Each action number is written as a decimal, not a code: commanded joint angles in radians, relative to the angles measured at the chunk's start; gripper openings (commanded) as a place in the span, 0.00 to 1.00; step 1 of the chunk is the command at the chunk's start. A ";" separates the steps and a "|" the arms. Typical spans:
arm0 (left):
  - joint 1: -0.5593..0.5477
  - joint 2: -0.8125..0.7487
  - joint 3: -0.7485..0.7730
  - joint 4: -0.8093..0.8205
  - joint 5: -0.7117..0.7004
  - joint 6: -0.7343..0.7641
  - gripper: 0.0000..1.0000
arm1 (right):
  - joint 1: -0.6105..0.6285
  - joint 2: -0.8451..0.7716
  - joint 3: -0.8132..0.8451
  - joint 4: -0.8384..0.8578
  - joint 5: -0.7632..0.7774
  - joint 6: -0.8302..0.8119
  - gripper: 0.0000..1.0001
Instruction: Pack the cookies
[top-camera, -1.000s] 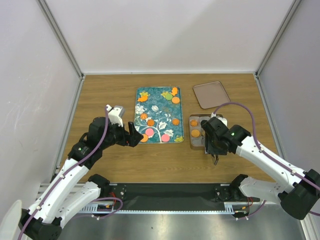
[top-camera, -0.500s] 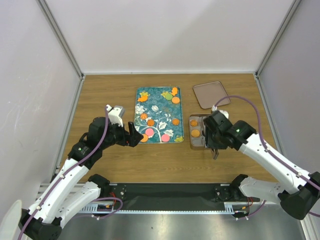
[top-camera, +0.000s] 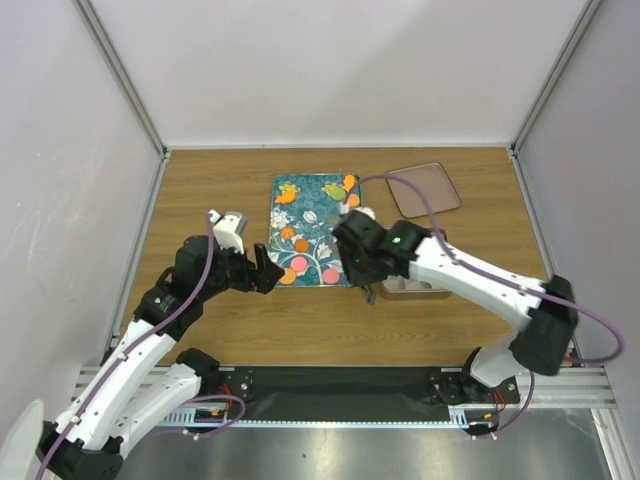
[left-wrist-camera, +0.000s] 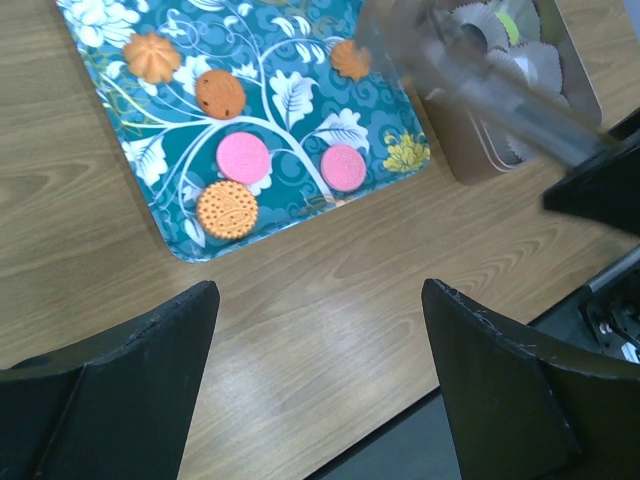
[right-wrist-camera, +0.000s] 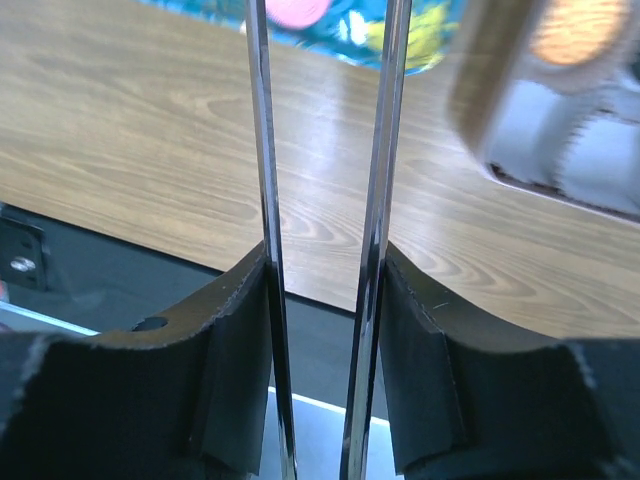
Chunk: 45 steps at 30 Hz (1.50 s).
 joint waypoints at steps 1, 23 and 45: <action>-0.008 -0.039 0.009 -0.004 -0.082 -0.013 0.89 | 0.055 0.086 0.063 0.068 -0.040 -0.038 0.45; -0.008 -0.117 0.041 -0.079 -0.329 -0.050 0.93 | 0.205 0.367 0.207 0.108 -0.079 -0.023 0.46; -0.008 -0.125 0.034 -0.072 -0.312 -0.045 0.93 | 0.238 0.378 0.257 0.001 -0.005 0.011 0.47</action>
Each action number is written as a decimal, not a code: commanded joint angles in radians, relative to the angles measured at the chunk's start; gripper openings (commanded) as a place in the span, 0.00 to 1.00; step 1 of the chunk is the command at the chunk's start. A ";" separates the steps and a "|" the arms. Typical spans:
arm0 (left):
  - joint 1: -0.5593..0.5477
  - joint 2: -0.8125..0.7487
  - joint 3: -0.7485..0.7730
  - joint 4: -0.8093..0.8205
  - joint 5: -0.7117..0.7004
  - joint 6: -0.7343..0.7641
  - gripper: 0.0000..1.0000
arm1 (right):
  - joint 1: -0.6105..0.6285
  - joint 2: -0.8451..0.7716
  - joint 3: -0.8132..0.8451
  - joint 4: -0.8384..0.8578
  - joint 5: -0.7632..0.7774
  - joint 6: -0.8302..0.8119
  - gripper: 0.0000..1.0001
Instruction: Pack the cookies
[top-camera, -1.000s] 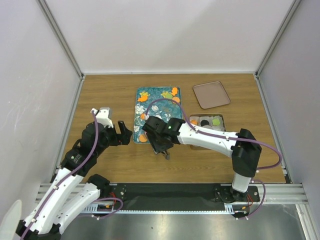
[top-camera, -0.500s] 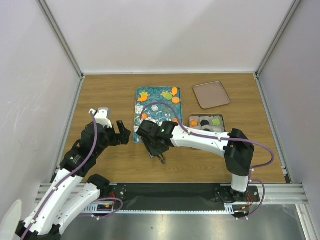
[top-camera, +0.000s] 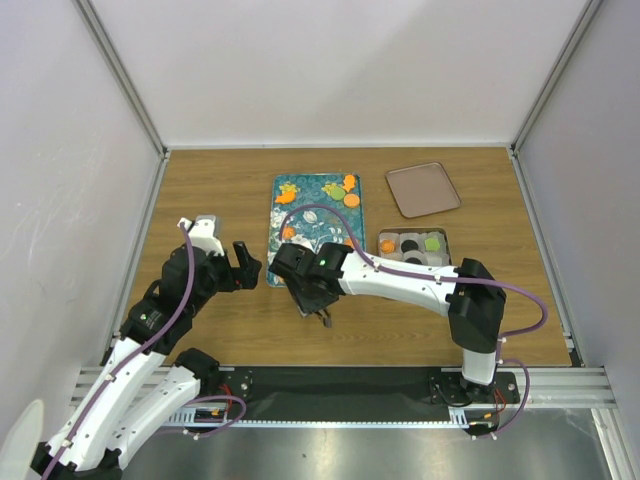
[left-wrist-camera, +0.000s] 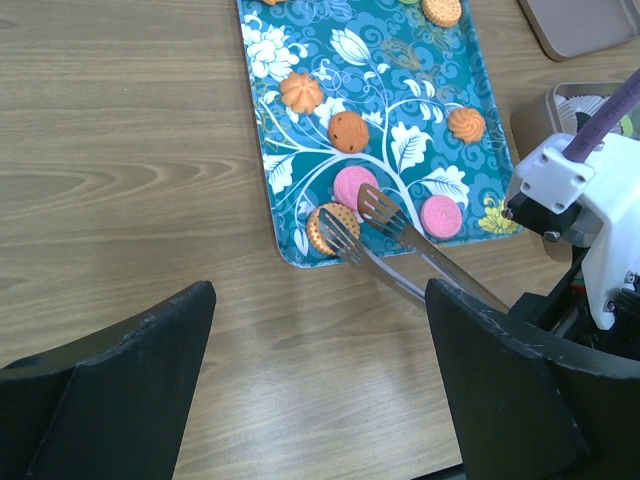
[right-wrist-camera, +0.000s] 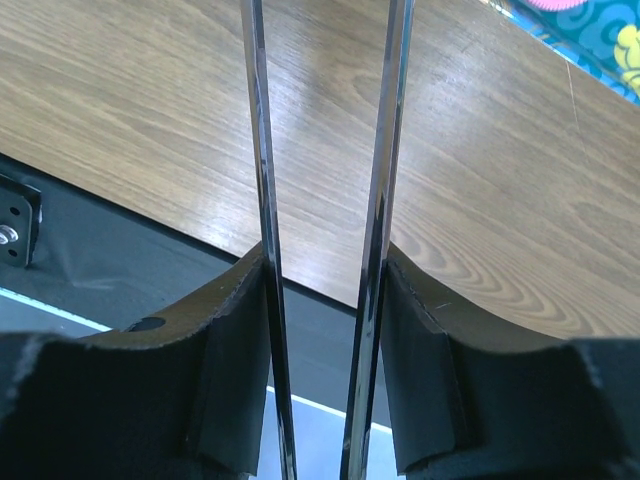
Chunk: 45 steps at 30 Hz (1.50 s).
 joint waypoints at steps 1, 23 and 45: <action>-0.006 -0.010 0.030 0.016 -0.001 -0.009 0.93 | 0.007 -0.016 0.042 -0.027 0.026 0.015 0.47; -0.006 -0.005 0.029 0.014 -0.003 -0.009 0.93 | 0.011 0.055 0.097 -0.031 -0.020 -0.011 0.47; -0.006 -0.007 0.029 0.014 -0.001 -0.007 0.93 | 0.008 0.125 0.188 -0.106 0.000 -0.046 0.49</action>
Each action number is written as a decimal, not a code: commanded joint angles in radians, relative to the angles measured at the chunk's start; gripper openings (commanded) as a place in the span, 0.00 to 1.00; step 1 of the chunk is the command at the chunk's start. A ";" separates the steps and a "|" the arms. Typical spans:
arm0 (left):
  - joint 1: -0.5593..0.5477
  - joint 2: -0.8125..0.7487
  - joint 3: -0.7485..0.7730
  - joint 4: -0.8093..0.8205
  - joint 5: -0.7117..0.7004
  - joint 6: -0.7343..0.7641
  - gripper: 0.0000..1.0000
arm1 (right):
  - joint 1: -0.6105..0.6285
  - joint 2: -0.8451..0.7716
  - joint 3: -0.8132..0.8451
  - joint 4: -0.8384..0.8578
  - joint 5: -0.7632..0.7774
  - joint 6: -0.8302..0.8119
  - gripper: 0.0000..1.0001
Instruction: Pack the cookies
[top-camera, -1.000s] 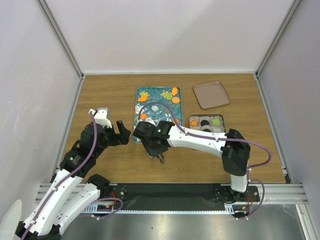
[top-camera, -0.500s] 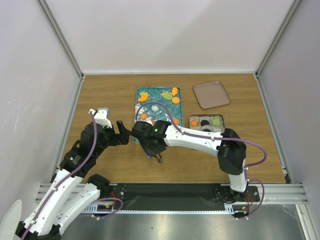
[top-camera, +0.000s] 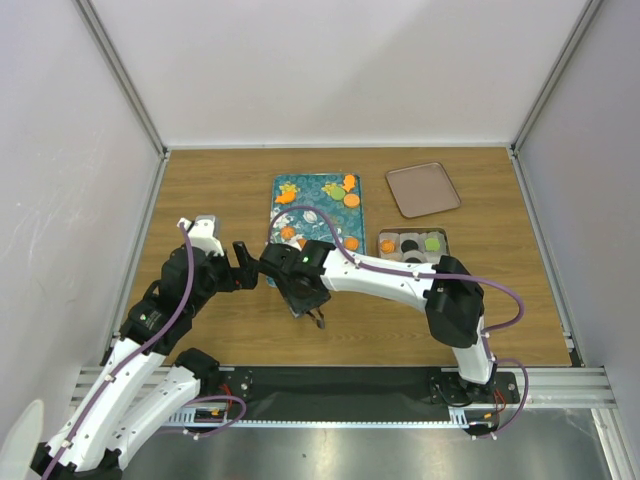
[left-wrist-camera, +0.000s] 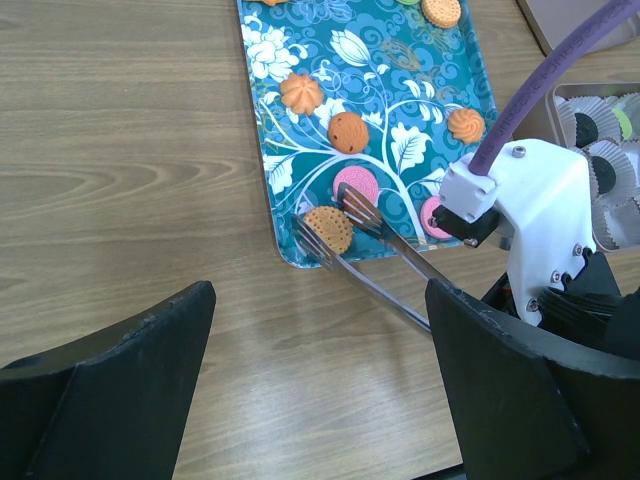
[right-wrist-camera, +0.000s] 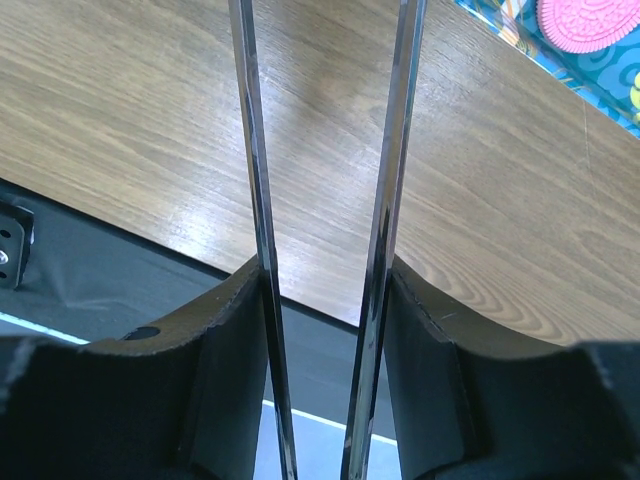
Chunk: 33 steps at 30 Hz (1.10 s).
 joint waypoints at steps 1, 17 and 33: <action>-0.006 -0.004 0.029 0.016 -0.003 -0.007 0.93 | 0.002 0.000 0.052 -0.028 0.014 -0.018 0.49; -0.006 -0.007 0.029 0.015 -0.003 -0.007 0.93 | -0.053 -0.110 0.015 -0.048 0.073 -0.015 0.41; -0.006 -0.004 0.027 0.018 -0.003 -0.007 0.93 | -0.114 -0.247 -0.104 -0.022 0.110 0.009 0.41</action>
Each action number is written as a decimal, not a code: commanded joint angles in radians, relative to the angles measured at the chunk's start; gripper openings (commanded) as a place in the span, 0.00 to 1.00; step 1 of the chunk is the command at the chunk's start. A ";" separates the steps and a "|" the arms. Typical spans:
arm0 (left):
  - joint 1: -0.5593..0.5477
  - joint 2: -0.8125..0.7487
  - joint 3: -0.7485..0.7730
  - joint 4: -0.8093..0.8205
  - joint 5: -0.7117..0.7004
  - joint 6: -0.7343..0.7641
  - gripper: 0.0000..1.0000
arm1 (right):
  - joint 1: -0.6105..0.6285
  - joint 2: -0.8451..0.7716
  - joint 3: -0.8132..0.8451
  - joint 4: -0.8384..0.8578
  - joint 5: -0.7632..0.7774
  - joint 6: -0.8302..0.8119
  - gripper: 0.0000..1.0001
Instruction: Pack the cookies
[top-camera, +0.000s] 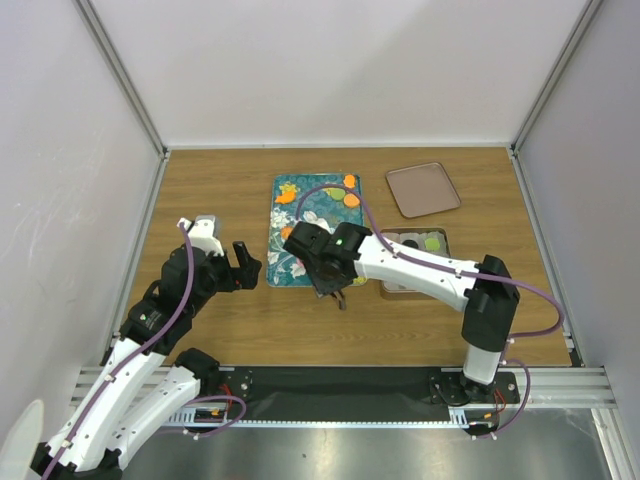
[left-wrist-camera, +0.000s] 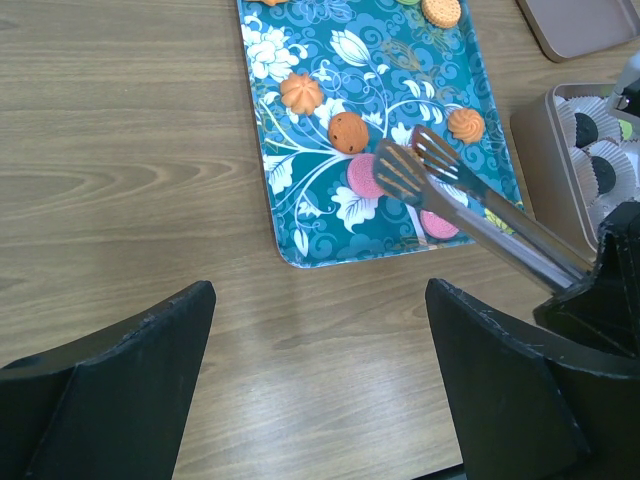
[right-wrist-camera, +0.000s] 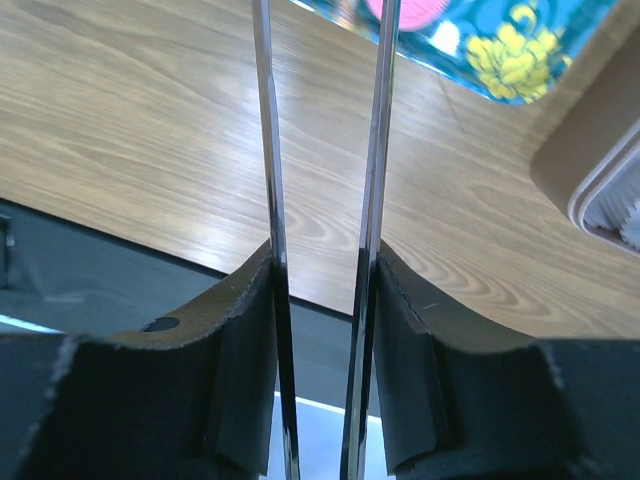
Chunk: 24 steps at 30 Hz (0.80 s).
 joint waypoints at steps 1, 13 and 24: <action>-0.006 -0.004 0.027 0.018 -0.003 -0.007 0.93 | -0.025 -0.085 -0.041 0.018 0.036 0.015 0.41; -0.006 0.004 0.026 0.024 0.020 -0.003 0.93 | -0.119 -0.398 -0.281 -0.058 0.107 0.124 0.41; -0.006 0.029 0.024 0.033 0.057 0.008 0.93 | -0.335 -0.736 -0.569 -0.112 0.078 0.193 0.43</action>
